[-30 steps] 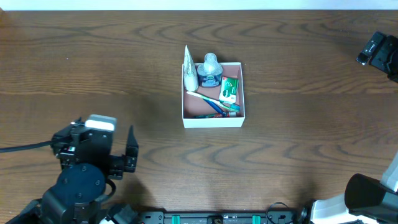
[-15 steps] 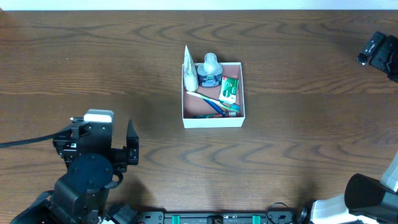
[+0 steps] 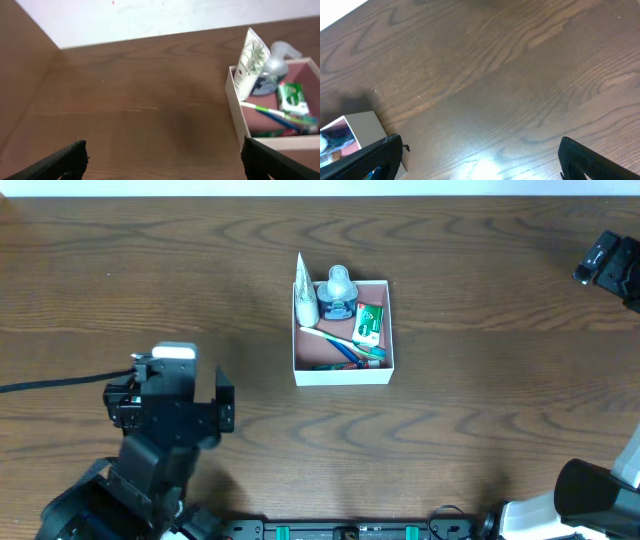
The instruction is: Pack container
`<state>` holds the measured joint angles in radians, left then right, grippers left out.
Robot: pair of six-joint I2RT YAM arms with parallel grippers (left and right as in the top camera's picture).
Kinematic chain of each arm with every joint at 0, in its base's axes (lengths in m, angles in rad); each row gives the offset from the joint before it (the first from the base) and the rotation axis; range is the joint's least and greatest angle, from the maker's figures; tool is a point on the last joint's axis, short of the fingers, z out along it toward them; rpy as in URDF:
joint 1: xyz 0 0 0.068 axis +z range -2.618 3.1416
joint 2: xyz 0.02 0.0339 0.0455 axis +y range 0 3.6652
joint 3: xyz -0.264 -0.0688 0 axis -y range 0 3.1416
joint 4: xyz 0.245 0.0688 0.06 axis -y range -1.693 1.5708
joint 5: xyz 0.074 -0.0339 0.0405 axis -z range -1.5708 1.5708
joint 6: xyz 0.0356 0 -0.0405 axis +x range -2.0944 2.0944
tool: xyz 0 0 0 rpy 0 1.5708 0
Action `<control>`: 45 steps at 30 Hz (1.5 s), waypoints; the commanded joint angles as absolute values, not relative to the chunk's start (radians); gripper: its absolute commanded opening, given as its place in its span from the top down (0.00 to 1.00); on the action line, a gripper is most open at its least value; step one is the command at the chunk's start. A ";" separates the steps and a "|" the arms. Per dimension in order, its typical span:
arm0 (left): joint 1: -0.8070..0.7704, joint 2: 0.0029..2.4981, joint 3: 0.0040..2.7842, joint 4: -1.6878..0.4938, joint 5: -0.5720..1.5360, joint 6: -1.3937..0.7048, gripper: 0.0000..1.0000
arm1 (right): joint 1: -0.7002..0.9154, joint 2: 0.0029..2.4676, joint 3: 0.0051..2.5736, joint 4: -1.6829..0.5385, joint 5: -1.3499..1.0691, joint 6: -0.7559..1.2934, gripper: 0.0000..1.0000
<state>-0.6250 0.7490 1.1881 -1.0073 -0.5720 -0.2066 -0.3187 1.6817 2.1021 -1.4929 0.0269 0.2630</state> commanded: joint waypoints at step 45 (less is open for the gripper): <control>-0.028 0.022 0.004 -0.035 0.137 0.086 0.02 | -0.321 1.679 2.114 -1.494 0.037 0.276 0.01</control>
<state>-0.0410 0.0551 0.0063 0.0093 0.1642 0.0937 -0.3187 1.6817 2.1021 -1.4921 0.0273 0.2630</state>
